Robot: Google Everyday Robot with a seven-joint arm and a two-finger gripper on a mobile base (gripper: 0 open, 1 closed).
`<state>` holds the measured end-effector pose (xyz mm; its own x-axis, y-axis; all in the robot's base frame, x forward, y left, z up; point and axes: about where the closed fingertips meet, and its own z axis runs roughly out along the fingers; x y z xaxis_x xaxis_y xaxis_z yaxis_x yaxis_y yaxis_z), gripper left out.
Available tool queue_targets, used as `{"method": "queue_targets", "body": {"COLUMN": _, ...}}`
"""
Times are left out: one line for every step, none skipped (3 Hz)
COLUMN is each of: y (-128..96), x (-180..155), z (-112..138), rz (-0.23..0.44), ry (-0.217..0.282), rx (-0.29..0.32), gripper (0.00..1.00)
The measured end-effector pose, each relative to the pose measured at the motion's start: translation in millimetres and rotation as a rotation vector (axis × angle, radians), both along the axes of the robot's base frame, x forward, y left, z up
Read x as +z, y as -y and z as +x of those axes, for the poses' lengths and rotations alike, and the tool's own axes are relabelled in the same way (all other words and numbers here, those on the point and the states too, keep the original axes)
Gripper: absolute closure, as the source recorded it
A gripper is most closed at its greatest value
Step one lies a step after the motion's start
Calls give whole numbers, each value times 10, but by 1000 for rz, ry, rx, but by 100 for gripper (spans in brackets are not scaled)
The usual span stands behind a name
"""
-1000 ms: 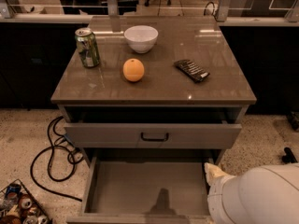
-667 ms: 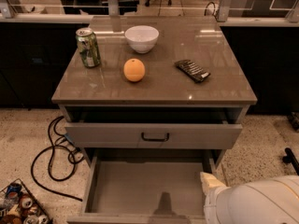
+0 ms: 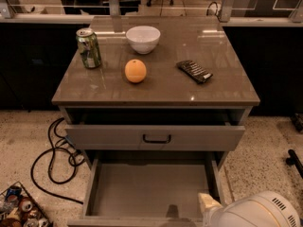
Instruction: Close middle drawer
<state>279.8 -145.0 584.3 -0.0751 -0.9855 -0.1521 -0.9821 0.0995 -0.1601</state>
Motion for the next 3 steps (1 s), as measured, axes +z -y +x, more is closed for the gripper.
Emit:
{"method": "queue_targets", "body": {"y": 5, "x": -236, "z": -88, "rz": 9, "ry": -23, "rx": -16, "gripper": 0}}
{"method": "queue_targets", "body": {"y": -10, "x": -429, "z": -170, "rz": 25, "ry": -40, "rx": -41, "gripper": 0}}
{"method": "queue_targets", "body": {"y": -67, "x": -601, "z": -265, "rz": 54, "ry": -58, "rx": -64, "gripper": 0}}
